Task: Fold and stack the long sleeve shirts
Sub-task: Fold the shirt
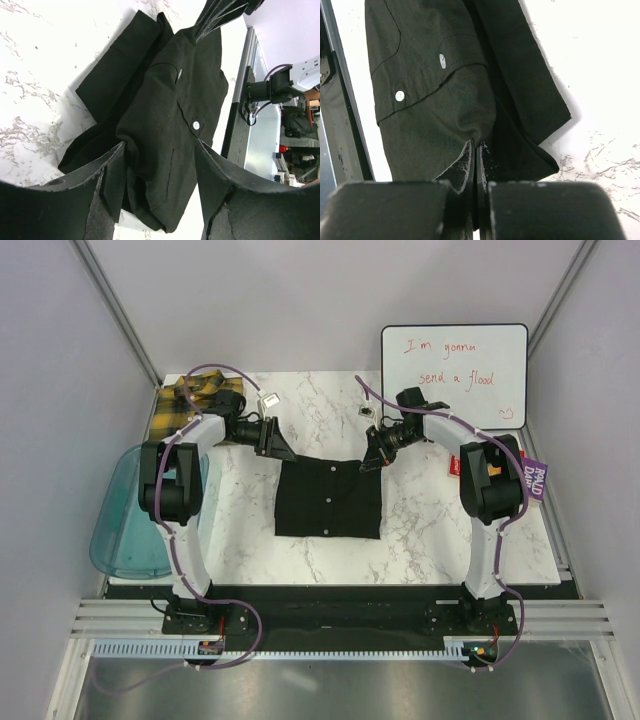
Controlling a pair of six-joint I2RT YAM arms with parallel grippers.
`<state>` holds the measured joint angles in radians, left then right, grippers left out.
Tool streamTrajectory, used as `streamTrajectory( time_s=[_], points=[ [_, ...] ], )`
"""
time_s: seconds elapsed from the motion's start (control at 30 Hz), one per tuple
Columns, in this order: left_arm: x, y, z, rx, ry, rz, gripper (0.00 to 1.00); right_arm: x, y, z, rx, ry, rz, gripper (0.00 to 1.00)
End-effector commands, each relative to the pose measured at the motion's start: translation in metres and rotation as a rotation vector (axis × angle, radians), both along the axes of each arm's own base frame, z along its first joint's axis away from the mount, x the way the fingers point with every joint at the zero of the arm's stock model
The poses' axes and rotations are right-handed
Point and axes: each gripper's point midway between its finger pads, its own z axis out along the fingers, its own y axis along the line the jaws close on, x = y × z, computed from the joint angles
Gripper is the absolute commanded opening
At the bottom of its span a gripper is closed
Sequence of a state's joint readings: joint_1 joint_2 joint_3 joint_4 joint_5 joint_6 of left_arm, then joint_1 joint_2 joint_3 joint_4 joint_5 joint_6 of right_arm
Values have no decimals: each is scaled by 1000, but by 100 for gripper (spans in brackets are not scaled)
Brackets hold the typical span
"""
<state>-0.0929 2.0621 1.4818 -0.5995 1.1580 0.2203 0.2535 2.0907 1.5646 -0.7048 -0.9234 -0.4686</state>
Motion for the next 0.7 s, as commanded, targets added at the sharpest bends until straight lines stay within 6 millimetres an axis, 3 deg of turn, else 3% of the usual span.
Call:
streamTrajectory(
  time_s=[0.0,0.37,0.5,0.63,0.67],
  points=[
    [2,3,23,-19,-64,-1,63,-1,8,22,45,-59,37,0],
    [16,11,-19,92,-39,40,70,2,9,16,41,-57,41,0],
    [13,8,-22,85,-36,28,67,0,12,17,37,-58,49,0],
    [8,8,-14,75,-54,23,53,-2,16,22,37,-73,57,0],
    [3,7,-5,60,-68,17,40,-3,16,27,39,-85,57,0]
  ],
)
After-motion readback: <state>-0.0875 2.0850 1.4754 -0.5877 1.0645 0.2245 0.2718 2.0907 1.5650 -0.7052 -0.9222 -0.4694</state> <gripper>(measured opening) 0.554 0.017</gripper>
